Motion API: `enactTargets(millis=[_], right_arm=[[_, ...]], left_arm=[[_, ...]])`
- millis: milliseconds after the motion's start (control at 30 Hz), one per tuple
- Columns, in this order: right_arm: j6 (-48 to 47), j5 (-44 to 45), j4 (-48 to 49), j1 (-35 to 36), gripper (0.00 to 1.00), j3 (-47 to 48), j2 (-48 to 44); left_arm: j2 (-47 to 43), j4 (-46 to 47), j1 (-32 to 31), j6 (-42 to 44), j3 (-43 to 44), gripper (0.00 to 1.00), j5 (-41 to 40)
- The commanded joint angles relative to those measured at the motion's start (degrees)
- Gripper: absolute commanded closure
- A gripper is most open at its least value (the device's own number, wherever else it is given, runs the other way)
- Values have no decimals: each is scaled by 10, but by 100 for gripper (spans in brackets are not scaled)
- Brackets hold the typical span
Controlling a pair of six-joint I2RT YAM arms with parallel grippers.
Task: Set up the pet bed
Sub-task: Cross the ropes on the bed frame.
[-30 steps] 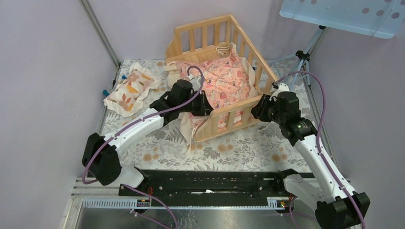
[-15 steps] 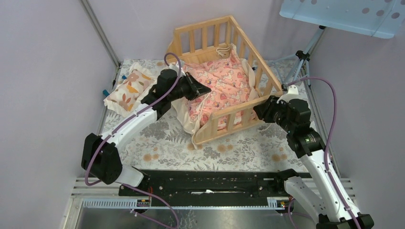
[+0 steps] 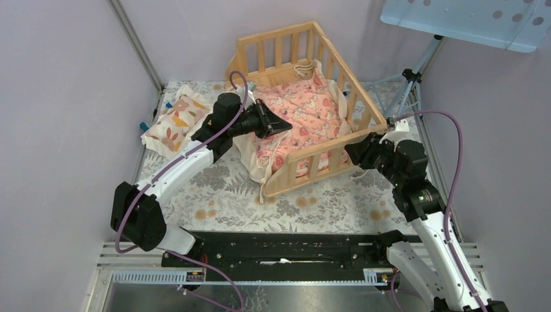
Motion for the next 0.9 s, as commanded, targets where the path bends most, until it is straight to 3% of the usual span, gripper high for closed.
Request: enactTargets(millis=[0,167,333,633,733,867], right_arm=[[-13,-61,52,-4,60,-13,-33],[-9,-115,70,-3,52,-36,-81],[3,-182,72,-3,51,-51,-102],[66,-200,107,0,66,-109,-122],[87,-153,143,46,66,-144,-136],[72,6,144,202,66,-150,-113]], left_arm=[[-24,4,-27,38,11,100,38],[-17,-34,-61,70,13,100,29],[-5,-41,-82,79,-10,100,32],[6,-41,-115,109,-49,100,47],[7,-45,-118,116,-60,100,40],[4,-39,-120,114,-71,100,27]])
